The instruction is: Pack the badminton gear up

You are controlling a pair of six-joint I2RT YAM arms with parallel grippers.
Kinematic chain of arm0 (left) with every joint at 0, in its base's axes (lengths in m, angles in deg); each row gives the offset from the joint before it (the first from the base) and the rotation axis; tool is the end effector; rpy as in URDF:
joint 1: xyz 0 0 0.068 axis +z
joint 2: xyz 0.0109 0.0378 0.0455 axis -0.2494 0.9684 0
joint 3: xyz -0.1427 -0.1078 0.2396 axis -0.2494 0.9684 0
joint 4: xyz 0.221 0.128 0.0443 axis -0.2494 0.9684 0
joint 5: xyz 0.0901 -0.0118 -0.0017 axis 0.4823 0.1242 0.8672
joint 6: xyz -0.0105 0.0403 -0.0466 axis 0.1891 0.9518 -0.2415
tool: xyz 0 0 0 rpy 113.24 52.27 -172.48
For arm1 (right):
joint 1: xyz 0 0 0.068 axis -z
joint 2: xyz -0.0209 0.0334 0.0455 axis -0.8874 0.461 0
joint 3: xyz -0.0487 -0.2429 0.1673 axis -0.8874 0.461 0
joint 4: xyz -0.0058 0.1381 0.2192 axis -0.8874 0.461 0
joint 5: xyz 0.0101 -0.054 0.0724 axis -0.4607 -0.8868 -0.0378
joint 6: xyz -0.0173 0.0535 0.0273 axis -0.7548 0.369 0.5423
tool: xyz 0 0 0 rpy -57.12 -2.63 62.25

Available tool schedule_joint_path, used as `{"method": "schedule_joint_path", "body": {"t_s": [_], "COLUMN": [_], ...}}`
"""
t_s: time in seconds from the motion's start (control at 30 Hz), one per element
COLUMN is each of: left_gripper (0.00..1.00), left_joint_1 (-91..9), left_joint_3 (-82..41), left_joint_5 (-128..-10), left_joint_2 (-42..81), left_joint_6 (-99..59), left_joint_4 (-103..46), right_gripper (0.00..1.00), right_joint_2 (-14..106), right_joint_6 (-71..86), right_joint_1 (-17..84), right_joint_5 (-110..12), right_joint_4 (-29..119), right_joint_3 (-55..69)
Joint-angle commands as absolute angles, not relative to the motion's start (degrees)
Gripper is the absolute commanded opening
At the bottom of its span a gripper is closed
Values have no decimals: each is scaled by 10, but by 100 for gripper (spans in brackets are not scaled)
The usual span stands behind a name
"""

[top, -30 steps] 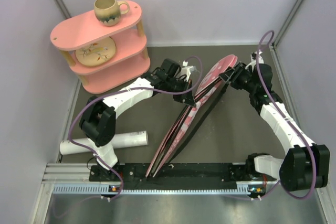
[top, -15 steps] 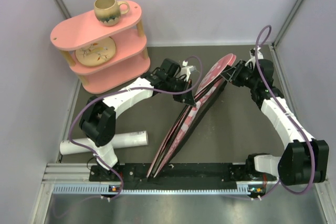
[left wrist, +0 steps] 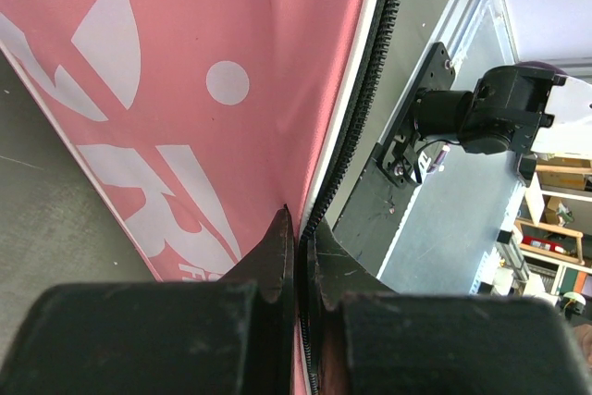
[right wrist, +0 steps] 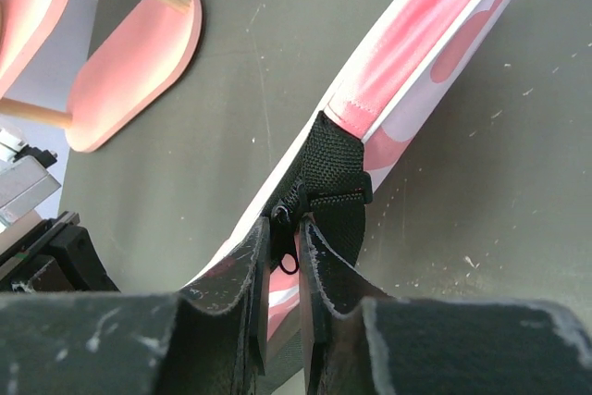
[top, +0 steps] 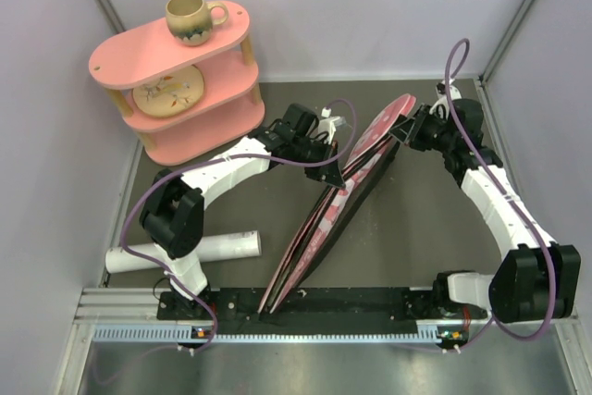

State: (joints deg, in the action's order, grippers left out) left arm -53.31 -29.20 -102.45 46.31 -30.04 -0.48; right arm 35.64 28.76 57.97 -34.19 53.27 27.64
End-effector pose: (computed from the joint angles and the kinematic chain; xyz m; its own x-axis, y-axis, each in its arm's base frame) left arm 0.2938 -0.2773 0.2889 -0.8259 0.3160 -0.4670 0.5637 0.4425 -0.6975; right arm 0.2787 0.0411 0.3310 -0.5647 0.3915 -0.7266 -0.1821 0.7995 0.5723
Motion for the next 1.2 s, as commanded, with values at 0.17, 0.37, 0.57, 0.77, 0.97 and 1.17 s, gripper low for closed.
{"method": "schedule_joint_path", "body": {"t_s": [0.17,0.37,0.57,0.77,0.97,1.17], "left_gripper": [0,0,0,0,0,0], "left_joint_1": [-533,-534,-534,-533,-533,-532], "left_joint_3": [-297,-297,-298,-303,-310,-305], "left_joint_5": [-1055,-1056,-1055,-1050,-1051,-1052], "left_joint_2": [444,446,449,453,457,456], "left_joint_6": [-303,-303,-301,-299,-303,-301], "left_joint_4": [-23,-23,-21,-19,-20,-19], "right_gripper": [15,16,15,0,0,26], "right_joint_2": [372,373,373,373,357,333], "right_joint_6": [229,217,206,186,226,262], "right_joint_1": [585,584,585,584,578,611], "right_joint_5": [-326,-337,-339,-335,-285,-262], "right_joint_4": [569,582,593,621,615,584], "right_joint_3": [215,207,199,193,230,259]}}
